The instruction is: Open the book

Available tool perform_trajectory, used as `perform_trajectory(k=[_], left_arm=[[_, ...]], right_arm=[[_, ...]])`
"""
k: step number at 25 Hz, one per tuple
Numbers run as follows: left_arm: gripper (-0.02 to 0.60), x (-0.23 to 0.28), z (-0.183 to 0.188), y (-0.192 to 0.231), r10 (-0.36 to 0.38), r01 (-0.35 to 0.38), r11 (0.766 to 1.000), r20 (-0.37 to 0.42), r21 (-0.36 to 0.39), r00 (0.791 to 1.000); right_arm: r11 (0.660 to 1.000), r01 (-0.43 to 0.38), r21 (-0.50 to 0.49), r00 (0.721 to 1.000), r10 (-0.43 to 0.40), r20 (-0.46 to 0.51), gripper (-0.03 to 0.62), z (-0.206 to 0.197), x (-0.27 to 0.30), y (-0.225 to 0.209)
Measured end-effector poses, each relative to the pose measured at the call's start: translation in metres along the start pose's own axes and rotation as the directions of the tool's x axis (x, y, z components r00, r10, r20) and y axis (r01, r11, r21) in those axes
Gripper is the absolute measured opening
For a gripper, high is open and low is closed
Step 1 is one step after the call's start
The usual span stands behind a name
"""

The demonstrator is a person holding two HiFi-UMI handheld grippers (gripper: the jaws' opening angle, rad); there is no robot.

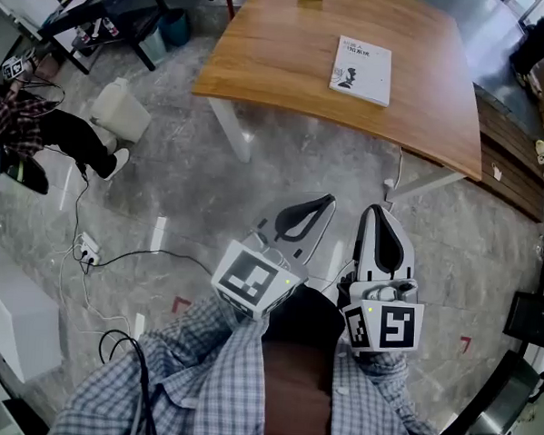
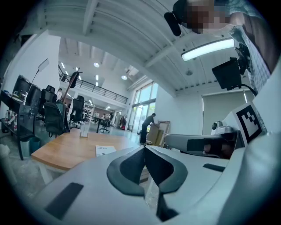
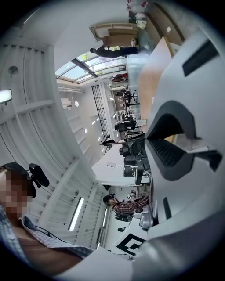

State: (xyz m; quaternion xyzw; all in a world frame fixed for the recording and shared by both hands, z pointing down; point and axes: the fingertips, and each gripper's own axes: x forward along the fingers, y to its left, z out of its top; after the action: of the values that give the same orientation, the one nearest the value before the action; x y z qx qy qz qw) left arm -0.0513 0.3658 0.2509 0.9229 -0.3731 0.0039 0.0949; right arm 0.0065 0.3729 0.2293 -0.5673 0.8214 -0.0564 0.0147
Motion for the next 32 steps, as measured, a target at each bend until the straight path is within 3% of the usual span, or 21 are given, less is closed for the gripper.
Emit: perform_trajectory(k=[5,20,26,32], left_arm=[[0.008,0.000,-0.001,0.000,0.012,-0.012,1.000,-0.002,0.005,1.000],[0.008,0.009,0.010,-0.024,0.068,-0.068,0.997,0.017,0.033,0.998],[0.008,0.010,0.003,-0.032,0.105,-0.105,0.994,0.016,0.002,0.994],[0.008,0.018,0.002,-0.039,0.099,-0.099,0.995,0.020,0.017,0.995]], right_arm=[[0.999,0.001,0.039,1.000,-0.002,0.013,0.018,0.000,-0.002,-0.006],[1.000,-0.005,0.018,1.000,0.004,0.020,0.018,0.013,-0.022,-0.037],[1.000,-0.003,0.012,1.000,0.003,0.013,0.018,0.007,-0.038,-0.047],[1.000,0.009,0.027,1.000,-0.010,0.021,0.018,0.004,-0.043,-0.060]])
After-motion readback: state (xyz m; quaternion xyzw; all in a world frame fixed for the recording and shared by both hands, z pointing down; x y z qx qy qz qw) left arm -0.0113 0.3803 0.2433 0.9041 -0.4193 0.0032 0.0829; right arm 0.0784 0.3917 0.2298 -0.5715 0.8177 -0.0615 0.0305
